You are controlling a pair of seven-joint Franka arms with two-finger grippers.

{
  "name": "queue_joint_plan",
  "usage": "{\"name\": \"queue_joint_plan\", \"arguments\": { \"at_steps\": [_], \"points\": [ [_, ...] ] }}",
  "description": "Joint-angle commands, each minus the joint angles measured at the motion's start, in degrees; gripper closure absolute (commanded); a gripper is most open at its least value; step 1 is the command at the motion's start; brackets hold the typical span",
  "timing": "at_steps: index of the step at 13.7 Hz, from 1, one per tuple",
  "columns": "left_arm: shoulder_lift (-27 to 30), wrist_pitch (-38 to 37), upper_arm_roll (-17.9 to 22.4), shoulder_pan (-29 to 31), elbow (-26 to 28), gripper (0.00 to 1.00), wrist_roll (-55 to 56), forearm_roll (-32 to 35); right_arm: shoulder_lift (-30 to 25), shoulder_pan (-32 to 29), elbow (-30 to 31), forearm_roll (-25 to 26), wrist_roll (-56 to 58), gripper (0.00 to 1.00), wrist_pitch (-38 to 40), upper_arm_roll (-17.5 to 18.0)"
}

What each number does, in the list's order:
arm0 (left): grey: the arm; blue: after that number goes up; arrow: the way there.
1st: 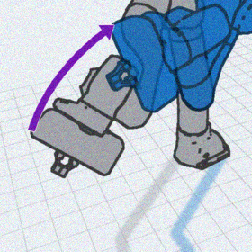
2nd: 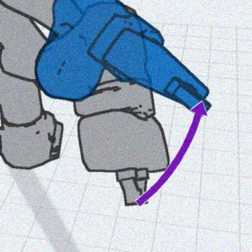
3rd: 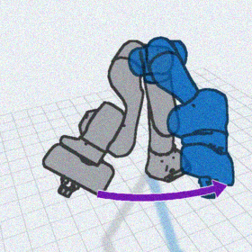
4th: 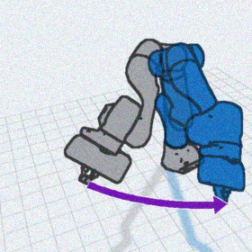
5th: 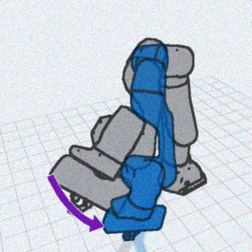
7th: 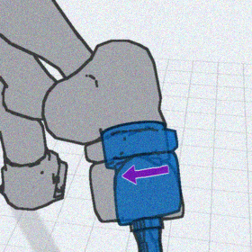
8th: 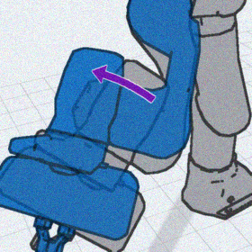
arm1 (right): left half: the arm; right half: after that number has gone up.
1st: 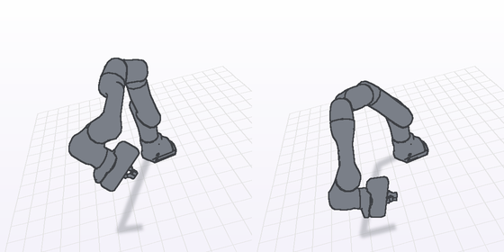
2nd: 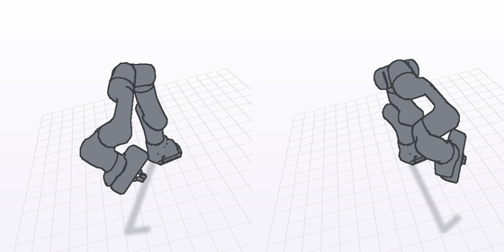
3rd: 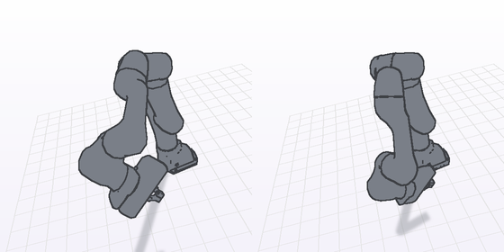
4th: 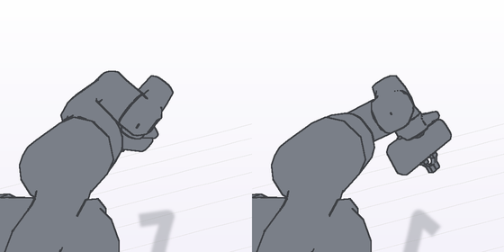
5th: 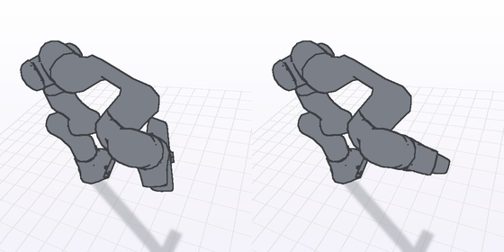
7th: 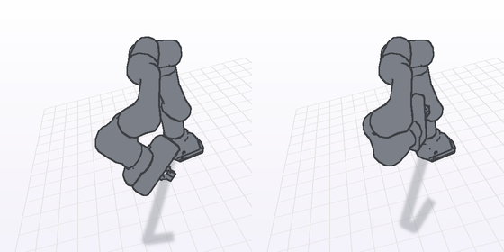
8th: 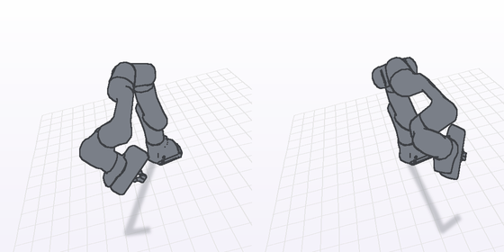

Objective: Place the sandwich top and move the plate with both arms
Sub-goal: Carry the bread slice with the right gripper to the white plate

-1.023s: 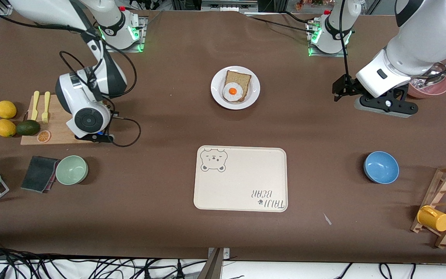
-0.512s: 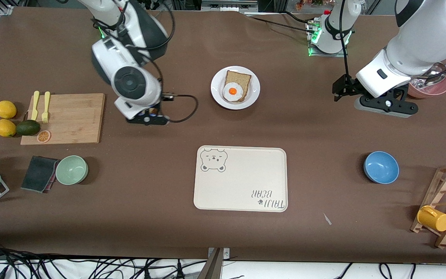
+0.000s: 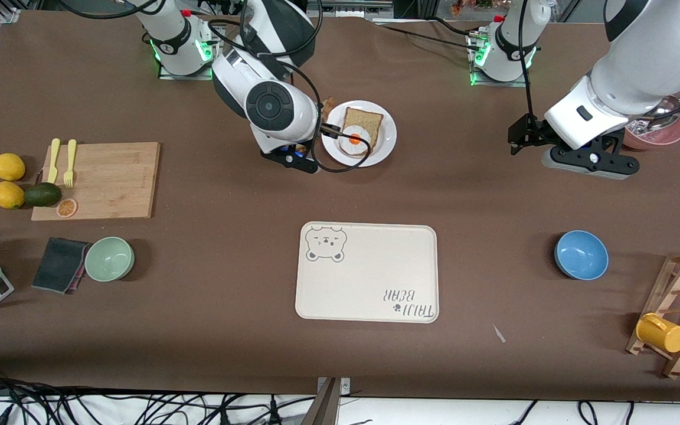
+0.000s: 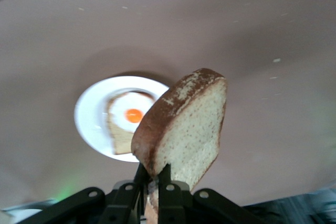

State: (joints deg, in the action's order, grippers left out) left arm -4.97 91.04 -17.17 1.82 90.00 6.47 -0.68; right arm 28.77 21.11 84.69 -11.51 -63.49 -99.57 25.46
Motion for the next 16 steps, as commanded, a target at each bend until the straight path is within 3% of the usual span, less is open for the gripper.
{"name": "queue_joint_plan", "arguments": {
  "at_steps": [1,4,8,16],
  "points": [
    [0.13,-0.52,-0.15,0.46,-0.27,0.0,0.03,-1.34,4.26,3.57,-1.99,-1.67,-3.31,1.0,-4.57,-0.24],
    [0.13,-0.52,-0.15,0.55,-0.27,0.0,-0.06,-1.34,7.78,6.05,-1.9,-1.06,-7.51,1.0,-8.36,-0.5],
    [0.13,-0.52,-0.15,0.37,-0.27,0.0,0.12,-1.34,9.55,8.85,-1.2,-0.53,-7.88,1.0,-7.66,-0.5],
    [0.13,-0.52,-0.15,0.37,-0.09,0.0,0.03,-1.43,13.41,9.74,-0.58,1.66,-8.14,0.98,-8.62,-0.68]
  ]
}}
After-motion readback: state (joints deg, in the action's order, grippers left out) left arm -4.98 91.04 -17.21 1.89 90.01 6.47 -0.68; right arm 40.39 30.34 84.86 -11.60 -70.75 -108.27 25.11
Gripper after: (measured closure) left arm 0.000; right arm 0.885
